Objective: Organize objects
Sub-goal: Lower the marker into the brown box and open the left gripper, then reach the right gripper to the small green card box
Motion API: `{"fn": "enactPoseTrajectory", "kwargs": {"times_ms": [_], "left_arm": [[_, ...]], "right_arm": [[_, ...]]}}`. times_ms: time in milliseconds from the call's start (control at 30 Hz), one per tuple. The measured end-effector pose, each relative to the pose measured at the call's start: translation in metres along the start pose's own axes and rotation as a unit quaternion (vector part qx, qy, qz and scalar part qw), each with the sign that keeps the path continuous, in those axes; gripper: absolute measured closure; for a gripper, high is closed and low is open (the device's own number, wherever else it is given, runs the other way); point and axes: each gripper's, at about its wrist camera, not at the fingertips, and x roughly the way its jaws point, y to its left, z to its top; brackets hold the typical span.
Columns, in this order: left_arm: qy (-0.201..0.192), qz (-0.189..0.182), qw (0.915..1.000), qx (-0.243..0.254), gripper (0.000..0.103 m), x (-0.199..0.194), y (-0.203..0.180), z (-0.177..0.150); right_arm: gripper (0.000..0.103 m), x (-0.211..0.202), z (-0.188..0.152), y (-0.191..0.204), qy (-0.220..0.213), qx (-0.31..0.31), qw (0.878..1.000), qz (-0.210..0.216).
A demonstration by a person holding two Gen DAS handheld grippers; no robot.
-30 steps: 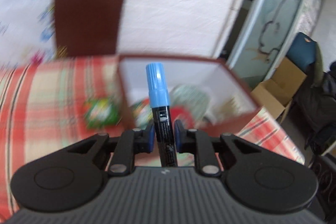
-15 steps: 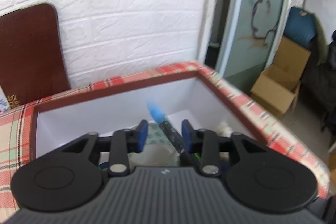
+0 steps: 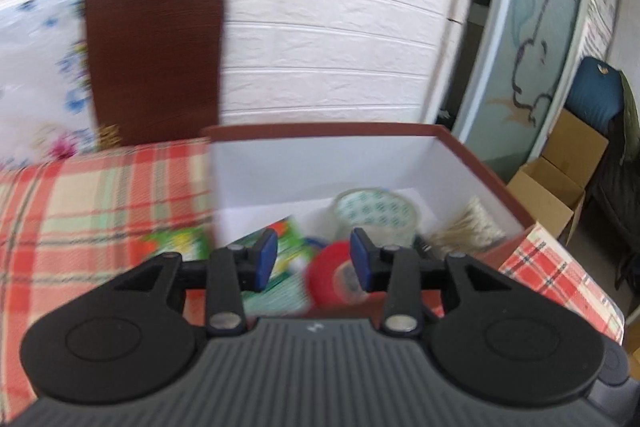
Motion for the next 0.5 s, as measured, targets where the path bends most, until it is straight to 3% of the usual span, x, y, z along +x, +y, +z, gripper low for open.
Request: {"fn": "enactPoseTrajectory", "kwargs": {"times_ms": [33,100,133,200,300,367,500], "left_arm": [[-0.004,-0.014,0.9999,-0.003,0.071,-0.007,0.012,-0.007],[-0.015,-0.056,0.9983,-0.007,0.078,-0.021,0.031,-0.019],[-0.024,-0.053,0.9983,-0.004,0.065,-0.030,0.036,-0.025],[-0.023,0.041,0.9986,0.022,0.045,-0.036,0.040,-0.036],[0.006,0.069,0.9975,-0.009,0.045,-0.035,0.075,-0.056],[0.027,0.112,0.9929,-0.028,0.045,-0.033,0.100,-0.067],[0.075,0.218,0.9718,-0.048,0.043,-0.023,0.153,-0.092]], "right_arm": [[0.070,0.000,-0.004,0.008,0.011,-0.010,1.000,0.012],[0.070,-0.001,-0.009,0.030,0.039,-0.034,0.998,0.039],[0.070,0.002,-0.012,0.039,0.053,-0.045,0.996,0.054],[0.070,0.009,-0.017,0.057,0.077,-0.070,0.991,0.083],[0.071,0.018,-0.023,0.083,0.103,-0.106,0.982,0.115],[0.071,0.023,-0.025,0.099,0.116,-0.127,0.978,0.122],[0.069,0.047,-0.019,0.126,0.125,-0.153,0.972,0.124]]}}
